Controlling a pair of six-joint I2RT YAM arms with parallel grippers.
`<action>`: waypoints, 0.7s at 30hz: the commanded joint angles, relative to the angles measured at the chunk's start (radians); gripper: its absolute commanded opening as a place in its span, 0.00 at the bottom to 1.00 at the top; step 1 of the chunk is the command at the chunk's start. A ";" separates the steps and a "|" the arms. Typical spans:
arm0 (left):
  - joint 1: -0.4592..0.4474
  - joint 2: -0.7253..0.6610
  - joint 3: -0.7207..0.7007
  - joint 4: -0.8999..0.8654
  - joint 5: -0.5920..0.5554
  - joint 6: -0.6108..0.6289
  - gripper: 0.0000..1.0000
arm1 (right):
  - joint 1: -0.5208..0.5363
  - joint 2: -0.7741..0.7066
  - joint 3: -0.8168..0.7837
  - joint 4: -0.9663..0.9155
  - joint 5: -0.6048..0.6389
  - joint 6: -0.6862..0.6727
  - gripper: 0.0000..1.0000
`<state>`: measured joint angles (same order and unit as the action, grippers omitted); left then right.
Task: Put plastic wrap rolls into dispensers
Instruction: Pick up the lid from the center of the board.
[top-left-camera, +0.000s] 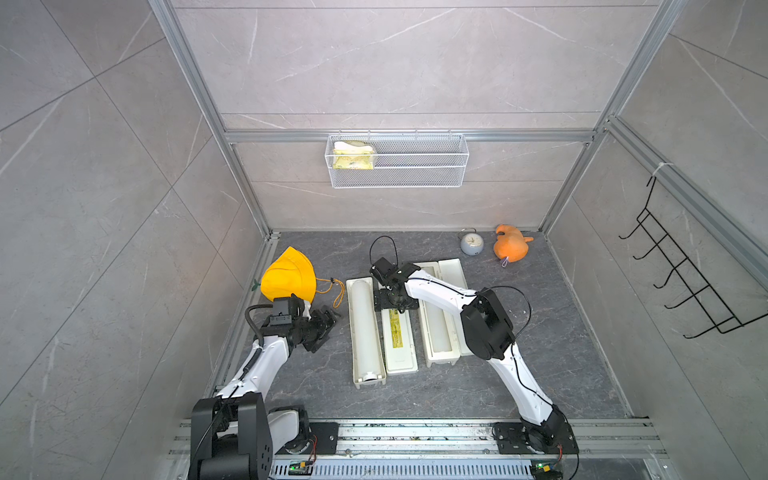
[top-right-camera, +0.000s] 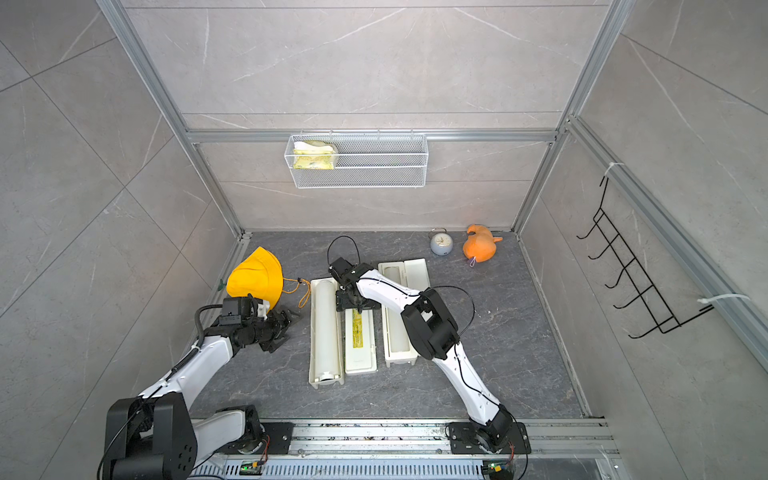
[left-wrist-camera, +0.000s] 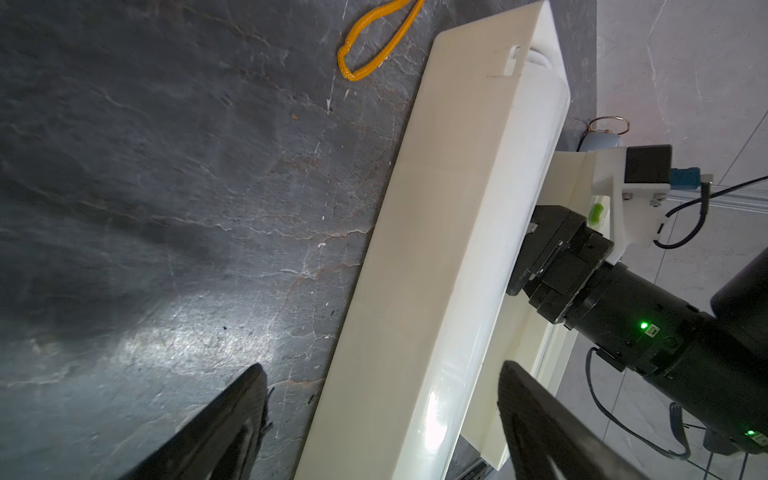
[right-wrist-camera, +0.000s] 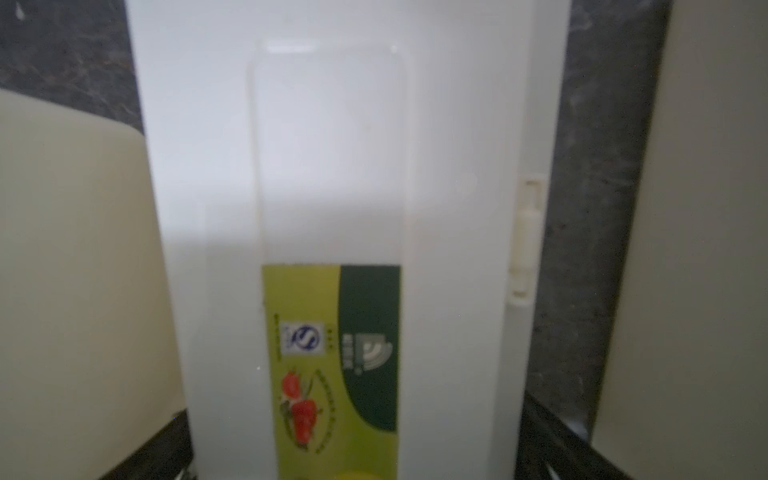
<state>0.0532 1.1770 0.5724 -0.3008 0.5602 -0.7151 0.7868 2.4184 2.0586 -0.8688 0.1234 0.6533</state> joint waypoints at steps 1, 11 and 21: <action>-0.009 0.007 -0.008 0.032 0.031 -0.016 0.88 | 0.008 0.018 -0.037 0.019 -0.060 0.000 1.00; -0.009 0.000 0.008 0.015 0.026 -0.009 0.88 | 0.003 -0.146 -0.212 0.149 -0.041 -0.001 0.96; -0.009 -0.046 0.045 -0.058 0.015 0.030 0.88 | -0.001 -0.364 -0.356 0.229 -0.064 -0.046 0.92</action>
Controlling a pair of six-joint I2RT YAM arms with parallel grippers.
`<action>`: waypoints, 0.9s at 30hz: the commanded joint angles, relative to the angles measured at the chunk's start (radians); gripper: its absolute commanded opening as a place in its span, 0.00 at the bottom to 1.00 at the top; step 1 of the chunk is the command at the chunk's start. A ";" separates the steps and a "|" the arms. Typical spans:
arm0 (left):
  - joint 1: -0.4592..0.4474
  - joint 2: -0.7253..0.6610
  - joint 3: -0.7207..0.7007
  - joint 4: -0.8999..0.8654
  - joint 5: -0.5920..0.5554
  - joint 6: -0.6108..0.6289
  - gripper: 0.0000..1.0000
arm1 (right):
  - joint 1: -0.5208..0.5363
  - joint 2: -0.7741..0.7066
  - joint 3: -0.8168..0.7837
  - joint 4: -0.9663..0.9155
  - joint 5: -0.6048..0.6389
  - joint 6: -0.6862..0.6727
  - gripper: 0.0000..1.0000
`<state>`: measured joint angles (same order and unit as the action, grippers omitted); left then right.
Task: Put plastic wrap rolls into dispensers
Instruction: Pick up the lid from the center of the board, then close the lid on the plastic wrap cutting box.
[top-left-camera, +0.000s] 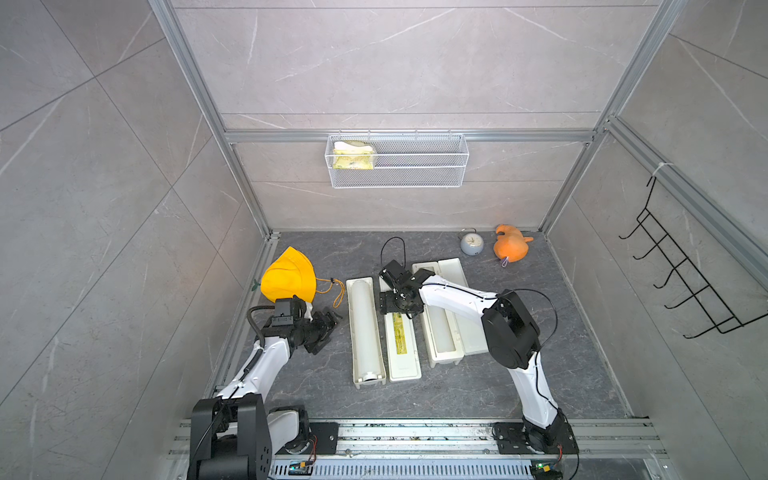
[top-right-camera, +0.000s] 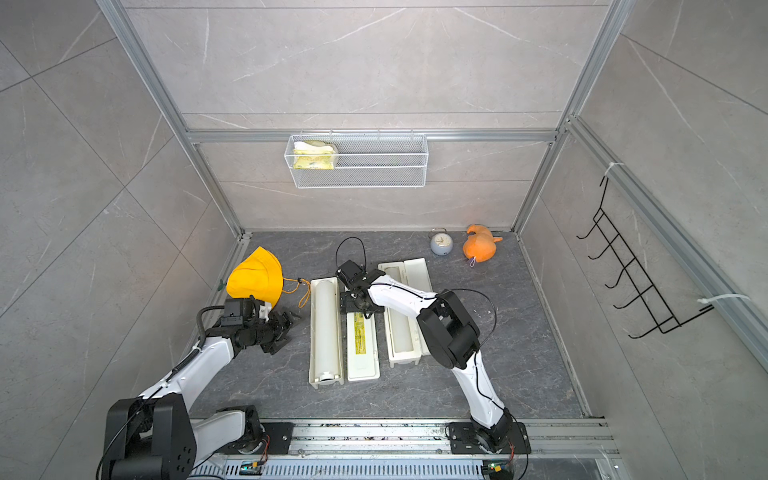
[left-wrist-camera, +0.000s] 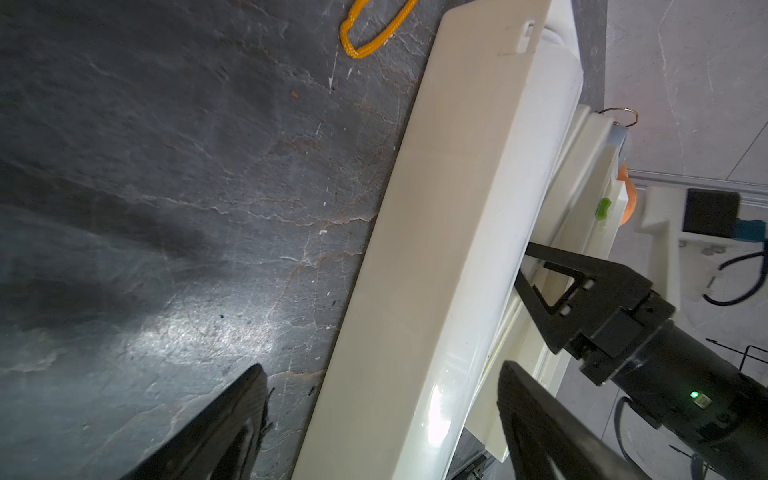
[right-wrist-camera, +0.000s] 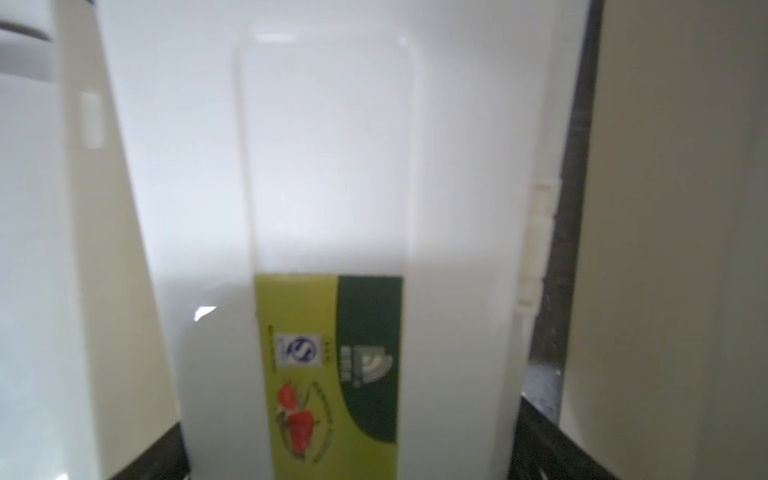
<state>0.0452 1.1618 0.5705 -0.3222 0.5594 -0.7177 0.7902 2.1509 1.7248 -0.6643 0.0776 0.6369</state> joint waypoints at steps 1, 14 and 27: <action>-0.001 -0.035 0.053 -0.045 0.018 0.039 0.88 | -0.005 -0.117 -0.036 0.036 -0.038 -0.034 0.91; 0.001 -0.113 0.074 -0.115 0.035 0.084 0.88 | 0.034 -0.163 0.007 0.078 -0.325 0.021 0.87; 0.080 -0.166 0.069 -0.150 0.149 0.125 0.87 | 0.096 -0.005 0.140 0.063 -0.226 0.177 0.88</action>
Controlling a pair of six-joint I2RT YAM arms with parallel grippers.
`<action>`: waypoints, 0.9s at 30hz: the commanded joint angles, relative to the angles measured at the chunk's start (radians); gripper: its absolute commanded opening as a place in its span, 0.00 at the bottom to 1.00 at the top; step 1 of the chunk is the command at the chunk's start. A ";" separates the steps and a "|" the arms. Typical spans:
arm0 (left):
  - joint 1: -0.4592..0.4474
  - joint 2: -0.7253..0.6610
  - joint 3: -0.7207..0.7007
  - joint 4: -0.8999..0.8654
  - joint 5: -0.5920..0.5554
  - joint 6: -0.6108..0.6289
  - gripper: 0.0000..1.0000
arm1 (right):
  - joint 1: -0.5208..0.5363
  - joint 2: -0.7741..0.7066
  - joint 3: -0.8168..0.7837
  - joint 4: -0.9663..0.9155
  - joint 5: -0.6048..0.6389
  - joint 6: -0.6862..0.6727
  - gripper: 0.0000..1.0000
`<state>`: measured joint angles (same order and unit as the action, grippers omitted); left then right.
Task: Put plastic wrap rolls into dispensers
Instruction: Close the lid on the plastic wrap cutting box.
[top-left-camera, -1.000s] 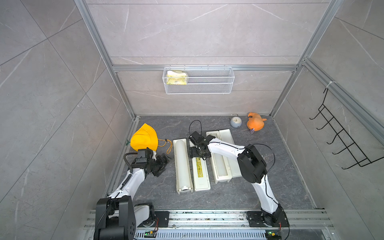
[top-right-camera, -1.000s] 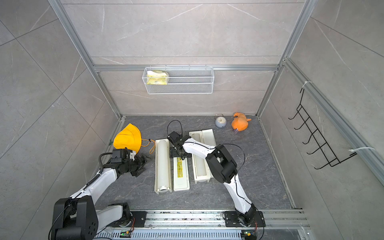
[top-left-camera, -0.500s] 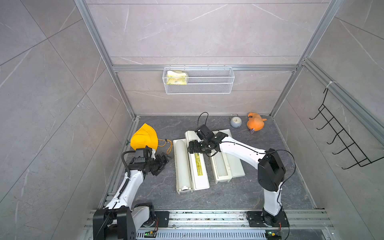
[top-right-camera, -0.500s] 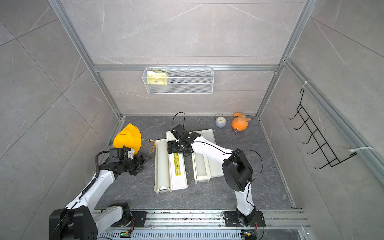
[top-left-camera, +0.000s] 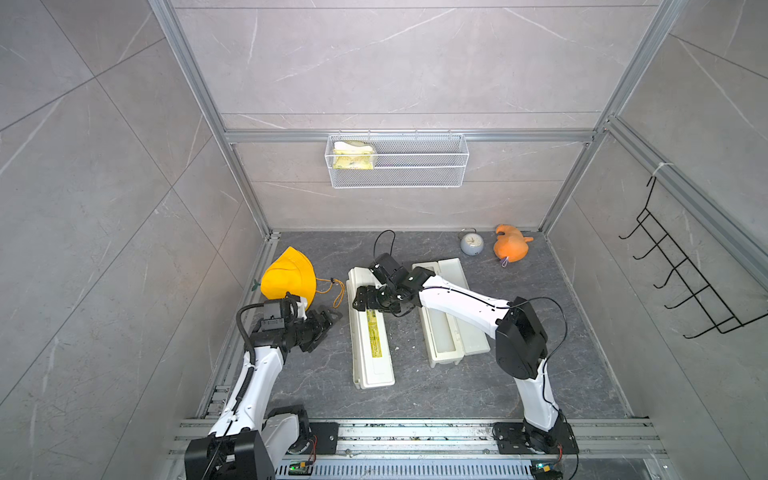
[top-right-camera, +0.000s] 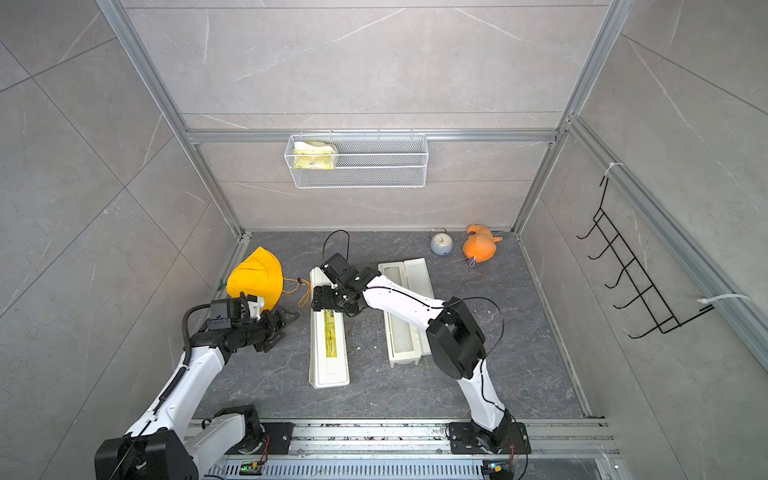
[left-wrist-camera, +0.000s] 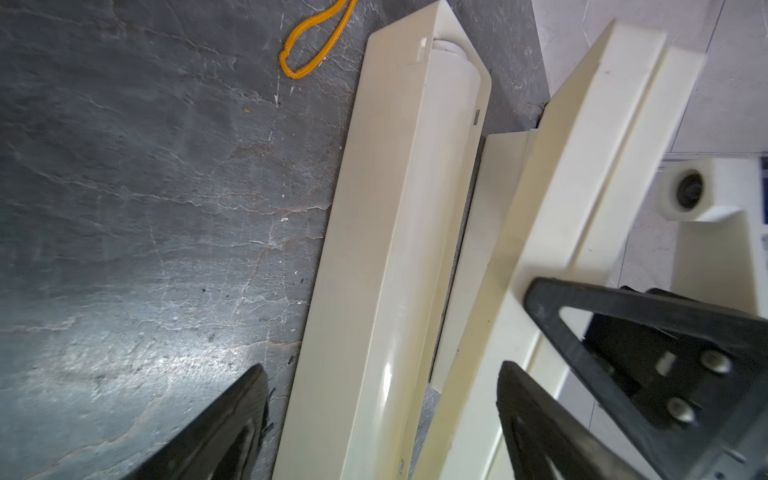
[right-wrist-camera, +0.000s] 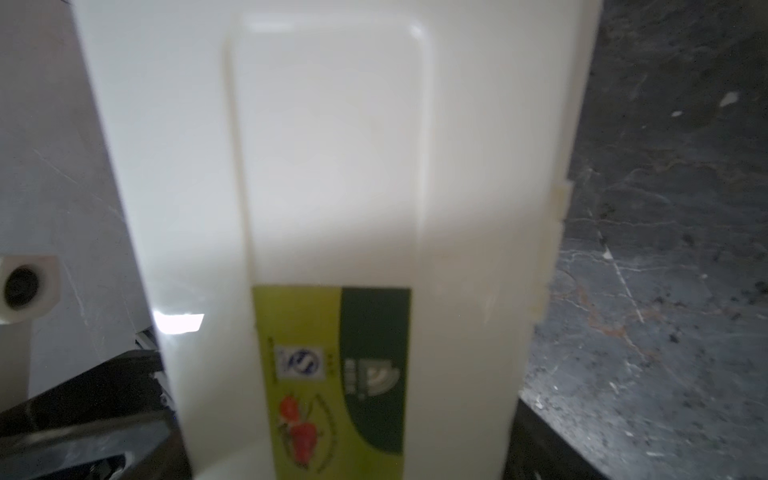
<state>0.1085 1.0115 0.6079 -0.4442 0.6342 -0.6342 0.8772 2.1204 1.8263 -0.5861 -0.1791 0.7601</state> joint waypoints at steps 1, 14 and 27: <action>0.016 -0.017 0.027 -0.031 0.077 0.037 0.86 | 0.010 0.033 0.040 -0.008 0.037 0.063 0.88; -0.025 -0.066 -0.041 -0.051 0.092 -0.051 0.78 | 0.034 0.144 0.197 -0.061 0.087 0.097 0.90; -0.160 -0.064 -0.135 0.045 0.051 -0.145 0.86 | 0.046 0.211 0.281 -0.103 0.087 0.091 0.97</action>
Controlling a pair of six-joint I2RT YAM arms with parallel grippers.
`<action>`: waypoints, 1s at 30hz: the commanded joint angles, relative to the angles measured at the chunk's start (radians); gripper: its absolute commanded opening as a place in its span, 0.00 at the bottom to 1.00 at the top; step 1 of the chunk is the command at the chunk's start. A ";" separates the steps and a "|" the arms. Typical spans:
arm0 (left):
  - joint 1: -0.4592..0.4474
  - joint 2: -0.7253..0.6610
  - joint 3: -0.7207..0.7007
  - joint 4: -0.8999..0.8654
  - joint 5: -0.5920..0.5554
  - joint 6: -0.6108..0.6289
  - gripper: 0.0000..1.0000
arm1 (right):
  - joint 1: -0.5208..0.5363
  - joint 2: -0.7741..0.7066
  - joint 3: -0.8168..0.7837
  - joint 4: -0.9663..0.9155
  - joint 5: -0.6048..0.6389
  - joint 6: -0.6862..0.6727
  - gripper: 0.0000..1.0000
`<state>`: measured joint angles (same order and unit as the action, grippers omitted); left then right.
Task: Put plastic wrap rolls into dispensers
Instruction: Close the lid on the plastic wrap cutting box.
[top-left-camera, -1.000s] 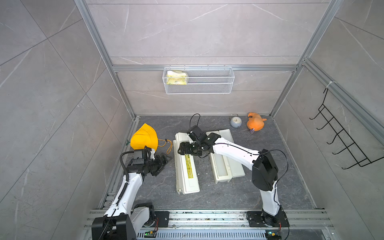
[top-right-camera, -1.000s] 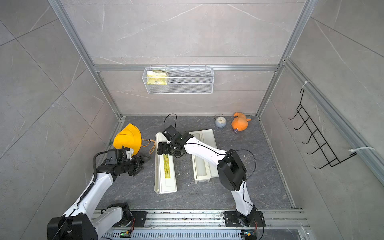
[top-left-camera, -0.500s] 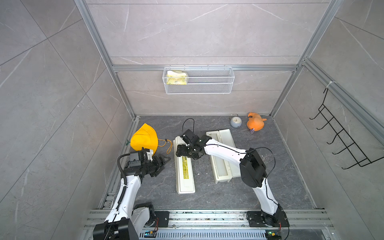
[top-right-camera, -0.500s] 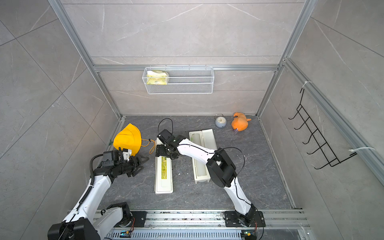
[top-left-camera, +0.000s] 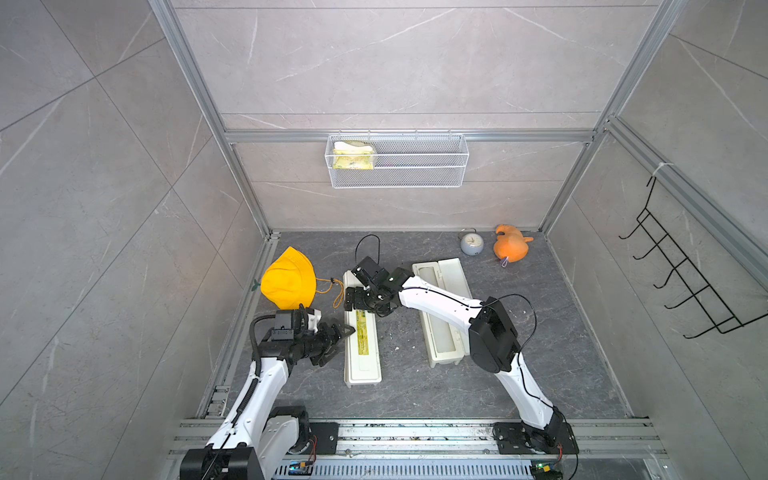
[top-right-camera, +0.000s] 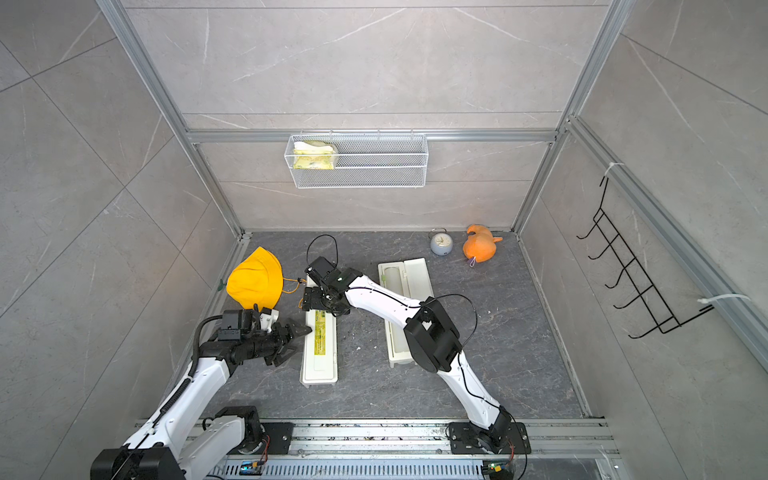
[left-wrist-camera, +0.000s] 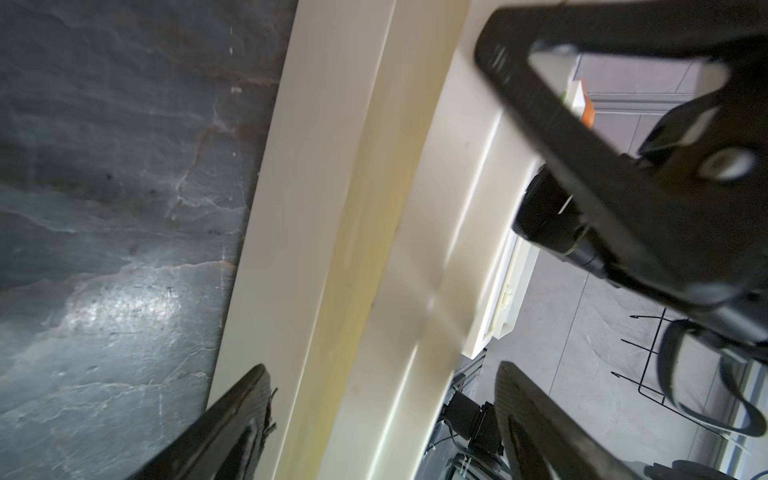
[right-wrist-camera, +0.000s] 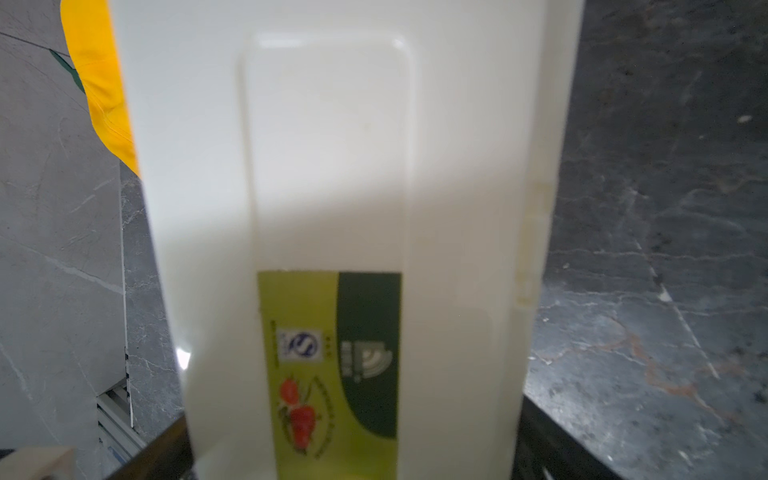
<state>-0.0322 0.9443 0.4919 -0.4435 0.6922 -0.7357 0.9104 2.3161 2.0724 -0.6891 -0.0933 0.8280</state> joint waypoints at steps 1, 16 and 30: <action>-0.026 0.005 -0.027 0.052 -0.013 -0.051 0.86 | 0.013 0.015 0.035 0.002 -0.004 0.023 0.98; -0.059 0.088 -0.059 0.074 -0.104 -0.059 0.78 | 0.001 -0.114 -0.111 0.047 -0.024 -0.109 1.00; -0.069 0.126 -0.117 0.131 -0.117 -0.108 0.65 | -0.066 -0.354 -0.478 0.308 -0.110 -0.082 1.00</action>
<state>-0.0917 1.0504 0.4290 -0.2409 0.6529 -0.7948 0.8619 2.0514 1.6794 -0.4519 -0.1627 0.7441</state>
